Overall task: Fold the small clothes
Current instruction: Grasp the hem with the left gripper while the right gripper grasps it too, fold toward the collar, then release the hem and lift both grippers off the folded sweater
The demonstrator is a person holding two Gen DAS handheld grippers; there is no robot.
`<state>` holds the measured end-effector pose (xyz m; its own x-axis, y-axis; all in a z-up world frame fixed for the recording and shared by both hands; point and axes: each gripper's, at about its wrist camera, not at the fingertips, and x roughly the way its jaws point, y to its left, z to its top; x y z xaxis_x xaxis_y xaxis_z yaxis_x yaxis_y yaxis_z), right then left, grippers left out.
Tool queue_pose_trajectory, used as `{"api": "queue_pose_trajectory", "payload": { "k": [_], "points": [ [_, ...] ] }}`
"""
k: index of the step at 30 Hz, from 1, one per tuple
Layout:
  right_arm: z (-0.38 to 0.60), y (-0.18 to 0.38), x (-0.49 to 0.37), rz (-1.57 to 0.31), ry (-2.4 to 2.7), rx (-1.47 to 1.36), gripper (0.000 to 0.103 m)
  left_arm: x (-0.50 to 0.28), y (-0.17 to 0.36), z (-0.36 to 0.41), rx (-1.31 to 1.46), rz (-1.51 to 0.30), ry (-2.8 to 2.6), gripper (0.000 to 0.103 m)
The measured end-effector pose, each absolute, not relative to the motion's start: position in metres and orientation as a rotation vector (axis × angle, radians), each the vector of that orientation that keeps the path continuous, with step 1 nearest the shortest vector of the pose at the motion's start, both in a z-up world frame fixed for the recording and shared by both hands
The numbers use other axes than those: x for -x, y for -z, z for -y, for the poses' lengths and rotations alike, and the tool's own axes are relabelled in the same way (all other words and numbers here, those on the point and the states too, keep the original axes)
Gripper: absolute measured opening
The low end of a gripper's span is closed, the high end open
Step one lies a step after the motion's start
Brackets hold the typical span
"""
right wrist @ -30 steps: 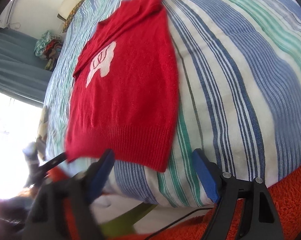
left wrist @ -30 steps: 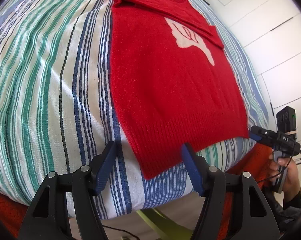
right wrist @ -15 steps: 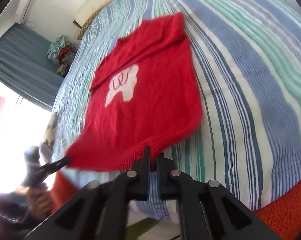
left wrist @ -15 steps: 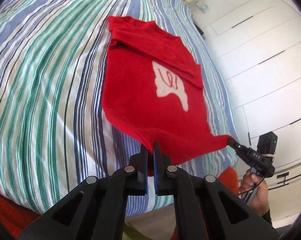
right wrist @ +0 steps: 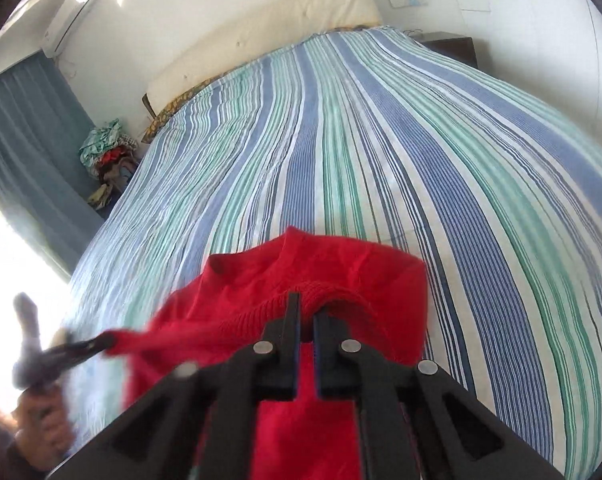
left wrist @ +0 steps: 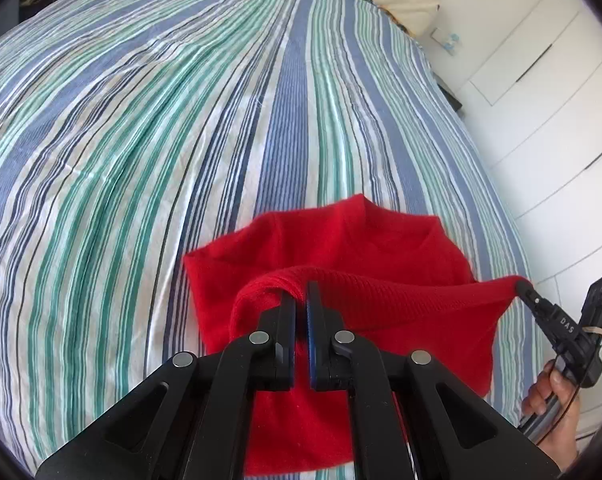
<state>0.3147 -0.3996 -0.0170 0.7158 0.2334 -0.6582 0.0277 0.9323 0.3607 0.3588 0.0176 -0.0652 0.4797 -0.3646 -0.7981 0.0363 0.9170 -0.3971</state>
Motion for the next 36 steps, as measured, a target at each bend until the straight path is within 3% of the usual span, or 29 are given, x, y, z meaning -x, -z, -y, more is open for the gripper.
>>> {"api": "queue_pose_trajectory", "payload": {
  "k": [2, 4, 5, 6, 7, 8, 10, 11, 18, 36],
  "points": [
    [0.404, 0.027, -0.342, -0.775, -0.09, -0.393, 0.005, -0.377, 0.071, -0.013, 0.33, -1.042, 0.225, 0.003],
    [0.408, 0.035, -0.363, -0.773, -0.068, -0.423, 0.005, -0.393, 0.079, -0.009, 0.295, -1.056, 0.183, 0.012],
    [0.41, 0.04, -0.371, -0.772, -0.069, -0.442, 0.005, -0.399, 0.082, -0.008, 0.275, -1.067, 0.148, 0.03],
    [0.411, 0.046, -0.38, -0.777, -0.074, -0.462, 0.006, -0.404, 0.085, -0.009, 0.251, -1.079, 0.106, 0.063],
    [0.413, 0.051, -0.388, -0.789, -0.069, -0.476, 0.01, -0.408, 0.086, -0.012, 0.23, -1.077, 0.067, 0.074],
    [0.414, 0.056, -0.392, -0.796, -0.05, -0.484, 0.025, -0.406, 0.084, -0.016, 0.22, -1.049, 0.04, 0.082],
    [0.42, 0.057, -0.39, -0.776, -0.02, -0.501, 0.047, -0.401, 0.079, -0.023, 0.215, -1.015, 0.032, 0.083],
    [0.422, 0.056, -0.386, -0.764, -0.017, -0.51, 0.05, -0.397, 0.079, -0.026, 0.213, -1.011, 0.045, 0.083],
    [0.405, 0.044, -0.331, -0.742, -0.075, -0.339, 0.05, -0.338, 0.06, -0.014, 0.044, -0.929, 0.028, 0.083],
    [0.351, 0.058, -0.155, -0.772, -0.115, -0.143, 0.057, -0.21, -0.003, 0.016, -0.058, -0.763, 0.11, 0.091]
  ]
}}
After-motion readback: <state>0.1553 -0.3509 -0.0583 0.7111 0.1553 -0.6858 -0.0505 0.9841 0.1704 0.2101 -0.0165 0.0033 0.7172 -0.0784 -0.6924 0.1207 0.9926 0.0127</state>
